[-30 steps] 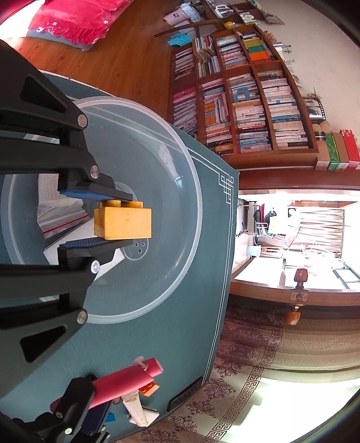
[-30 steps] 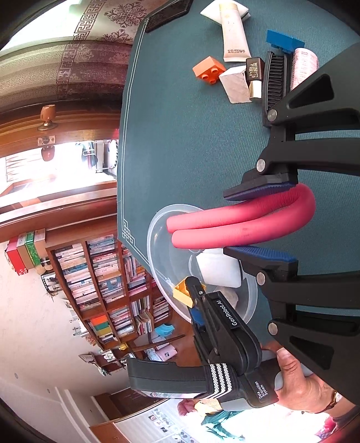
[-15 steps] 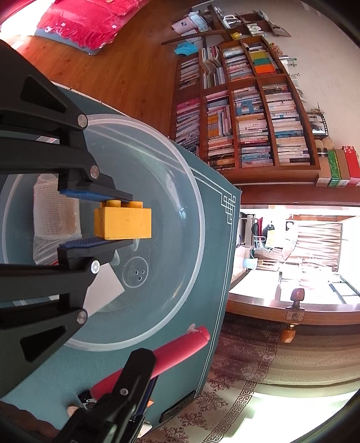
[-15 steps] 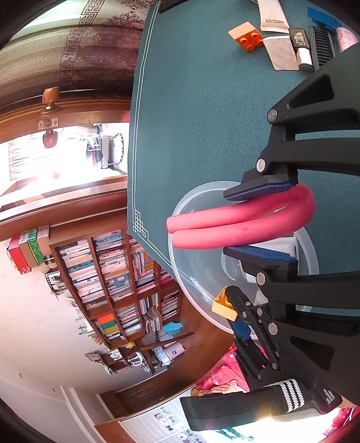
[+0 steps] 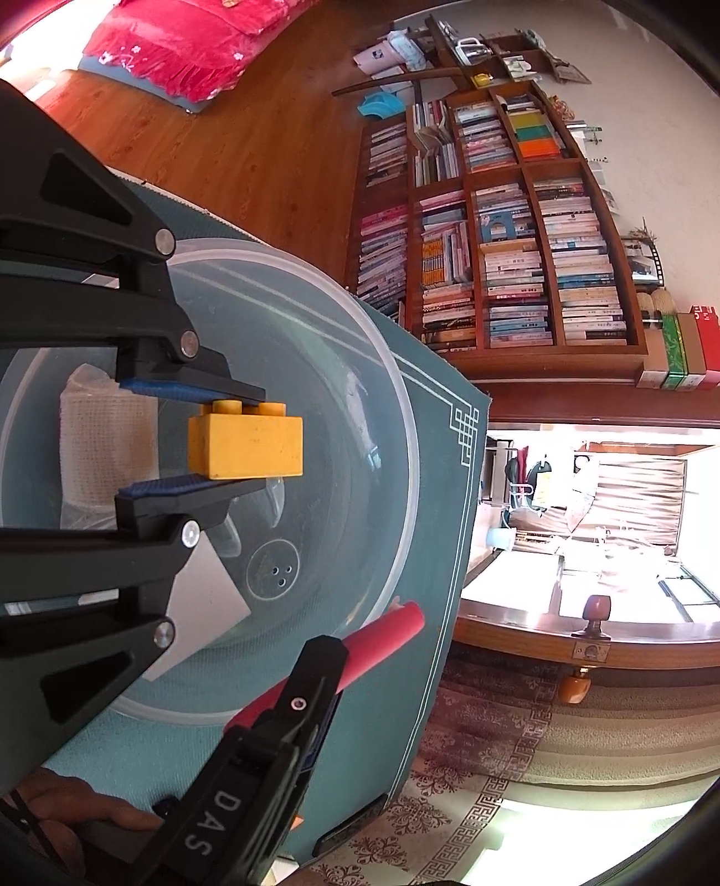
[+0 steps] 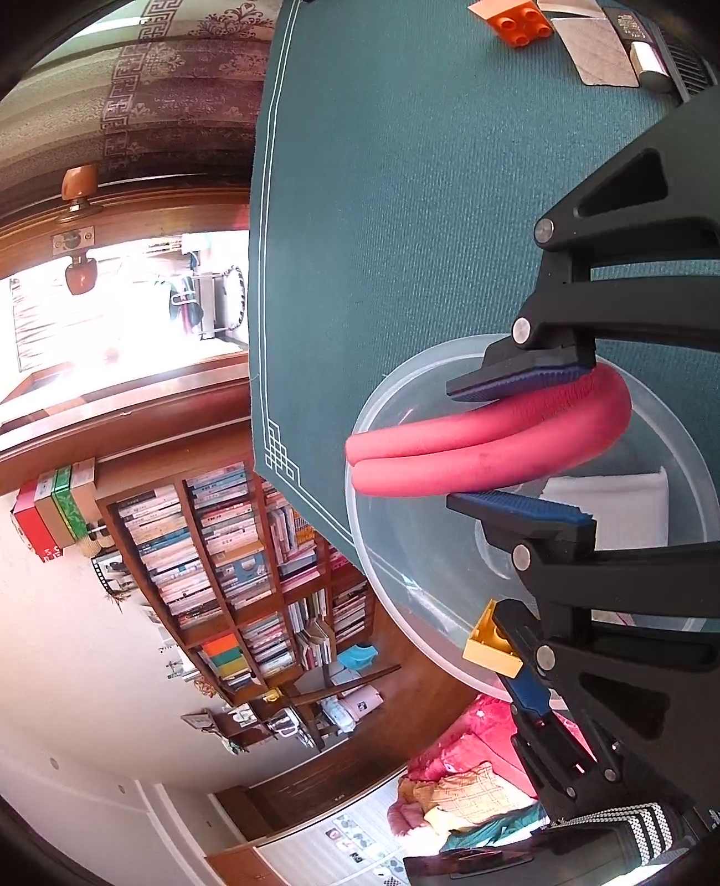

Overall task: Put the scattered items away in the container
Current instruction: 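Open the left tool to drop the yellow block while the right tool lowers the pink rods into the bowl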

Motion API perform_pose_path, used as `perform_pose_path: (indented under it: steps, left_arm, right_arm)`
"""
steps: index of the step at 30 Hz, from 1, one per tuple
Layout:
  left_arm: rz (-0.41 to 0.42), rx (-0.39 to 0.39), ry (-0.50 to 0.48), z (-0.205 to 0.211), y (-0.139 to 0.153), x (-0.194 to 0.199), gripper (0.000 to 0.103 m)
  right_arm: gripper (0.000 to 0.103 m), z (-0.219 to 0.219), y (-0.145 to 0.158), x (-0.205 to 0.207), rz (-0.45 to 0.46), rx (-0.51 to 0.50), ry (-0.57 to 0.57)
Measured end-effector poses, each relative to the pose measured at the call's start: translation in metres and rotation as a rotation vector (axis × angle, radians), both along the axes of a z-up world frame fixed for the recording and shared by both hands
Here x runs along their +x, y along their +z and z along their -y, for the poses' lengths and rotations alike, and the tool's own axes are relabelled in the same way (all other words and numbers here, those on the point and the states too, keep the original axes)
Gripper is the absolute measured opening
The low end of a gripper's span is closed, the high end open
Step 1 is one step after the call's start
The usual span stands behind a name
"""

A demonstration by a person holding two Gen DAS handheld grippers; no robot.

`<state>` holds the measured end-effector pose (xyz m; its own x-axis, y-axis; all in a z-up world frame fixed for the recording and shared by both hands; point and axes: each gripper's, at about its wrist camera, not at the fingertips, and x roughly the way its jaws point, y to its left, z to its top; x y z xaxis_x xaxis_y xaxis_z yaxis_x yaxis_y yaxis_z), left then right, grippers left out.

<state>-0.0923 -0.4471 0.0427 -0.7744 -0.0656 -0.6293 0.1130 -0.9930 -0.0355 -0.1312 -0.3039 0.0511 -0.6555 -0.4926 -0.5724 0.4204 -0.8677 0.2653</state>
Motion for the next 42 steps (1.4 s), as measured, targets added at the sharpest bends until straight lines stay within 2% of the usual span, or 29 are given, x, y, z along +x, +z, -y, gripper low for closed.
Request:
perform_pose_path:
  steps: [16,17,21,27,33,42]
  left_arm:
    - [0.009,-0.008,-0.022,-0.008,-0.003,0.0,0.026]
    - [0.013,-0.006,-0.02,-0.007,-0.004,-0.001,0.028]
    - [0.007,-0.01,0.013,-0.004,-0.003,0.0,0.055]
    - [-0.008,-0.01,0.043,0.001,-0.001,0.002,0.071]
    - [-0.02,-0.03,0.058,0.001,0.0,0.004,0.078]
    - [-0.024,-0.052,0.067,0.0,0.001,0.005,0.081]
  right_arm:
    - [0.036,-0.002,-0.005,0.002,-0.015,0.011,-0.003]
    - [0.036,-0.003,-0.006,0.002,-0.013,0.01,-0.005]
    - [0.036,-0.006,-0.009,-0.001,0.005,-0.004,-0.018]
    - [0.036,-0.006,-0.008,0.002,-0.006,-0.001,-0.019]
    - [0.036,-0.007,-0.008,0.002,-0.005,-0.004,-0.02]
    - [0.036,-0.006,-0.008,0.002,-0.002,-0.008,-0.02]
